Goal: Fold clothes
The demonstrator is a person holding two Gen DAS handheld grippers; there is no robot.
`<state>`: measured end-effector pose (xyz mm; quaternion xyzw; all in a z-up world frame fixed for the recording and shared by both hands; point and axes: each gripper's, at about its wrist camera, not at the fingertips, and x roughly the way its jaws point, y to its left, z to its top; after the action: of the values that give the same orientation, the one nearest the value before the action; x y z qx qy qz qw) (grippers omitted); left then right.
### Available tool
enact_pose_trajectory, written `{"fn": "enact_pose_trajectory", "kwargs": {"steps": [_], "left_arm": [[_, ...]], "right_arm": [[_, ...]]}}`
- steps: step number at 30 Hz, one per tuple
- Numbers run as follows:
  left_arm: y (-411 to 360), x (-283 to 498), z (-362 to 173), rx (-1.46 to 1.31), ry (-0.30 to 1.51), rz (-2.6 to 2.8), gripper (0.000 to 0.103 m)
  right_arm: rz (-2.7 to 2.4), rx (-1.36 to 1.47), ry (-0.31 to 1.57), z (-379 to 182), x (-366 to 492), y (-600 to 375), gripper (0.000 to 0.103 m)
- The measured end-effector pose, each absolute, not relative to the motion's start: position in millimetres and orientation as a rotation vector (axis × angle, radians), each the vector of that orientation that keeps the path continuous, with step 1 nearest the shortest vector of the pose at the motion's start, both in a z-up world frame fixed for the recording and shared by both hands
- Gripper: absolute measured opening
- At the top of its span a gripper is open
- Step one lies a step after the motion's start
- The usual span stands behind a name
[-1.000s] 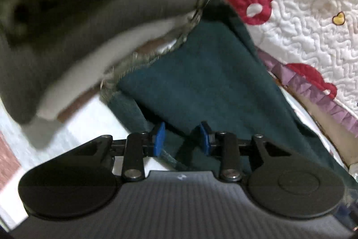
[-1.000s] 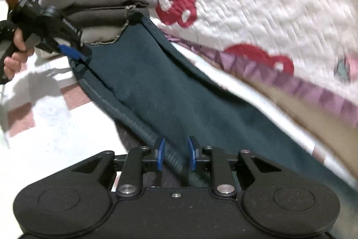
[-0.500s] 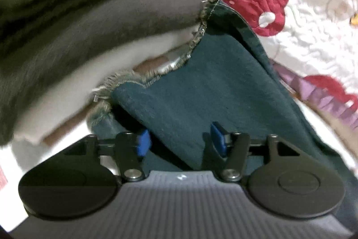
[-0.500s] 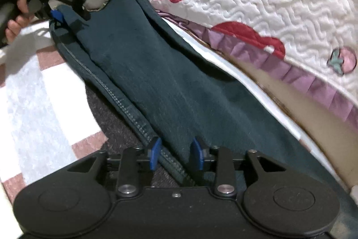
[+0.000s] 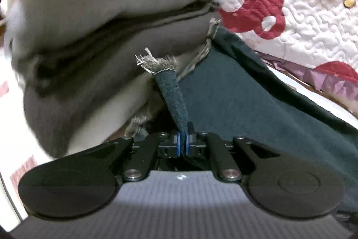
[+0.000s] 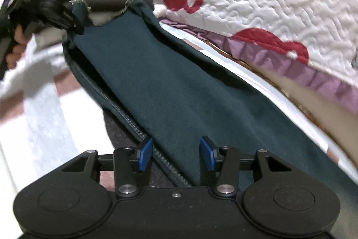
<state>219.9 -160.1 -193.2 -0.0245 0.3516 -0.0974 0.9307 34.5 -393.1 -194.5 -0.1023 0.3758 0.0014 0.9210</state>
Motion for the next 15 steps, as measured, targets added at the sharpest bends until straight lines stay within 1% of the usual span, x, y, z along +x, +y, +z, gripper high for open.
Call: {"fn": "enact_pose_trajectory", "kwargs": {"steps": [1, 4, 6, 7, 8, 11, 12, 14, 15], "left_arm": [[-160, 219, -192, -0.042, 0.714, -0.200, 0.005], [-166, 213, -183, -0.004, 0.673, -0.196, 0.005], [-166, 213, -187, -0.004, 0.698, -0.178, 0.005], [-166, 214, -190, -0.004, 0.711, -0.169, 0.005], [-166, 214, -193, -0.002, 0.724, -0.159, 0.005], [-164, 217, -201, 0.063, 0.763, -0.113, 0.010], [-163, 218, -199, 0.099, 0.769, -0.100, 0.010], [-162, 217, -187, 0.129, 0.759, -0.103, 0.011], [-163, 215, -178, 0.134, 0.743, -0.107, 0.012]], "right_arm": [[0.012, -0.228, 0.776, -198, 38, -391, 0.053], [0.008, -0.254, 0.758, -202, 53, -387, 0.069], [0.020, -0.198, 0.766, -202, 62, -386, 0.065], [0.028, -0.158, 0.774, -201, 66, -386, 0.051], [0.037, -0.119, 0.781, -200, 70, -386, 0.047], [0.048, -0.048, 0.787, -200, 71, -385, 0.047], [0.068, -0.033, 0.797, -199, 70, -385, 0.049], [0.138, 0.020, 0.822, -188, 69, -389, 0.054], [0.185, 0.086, 0.819, -182, 68, -395, 0.054]]}}
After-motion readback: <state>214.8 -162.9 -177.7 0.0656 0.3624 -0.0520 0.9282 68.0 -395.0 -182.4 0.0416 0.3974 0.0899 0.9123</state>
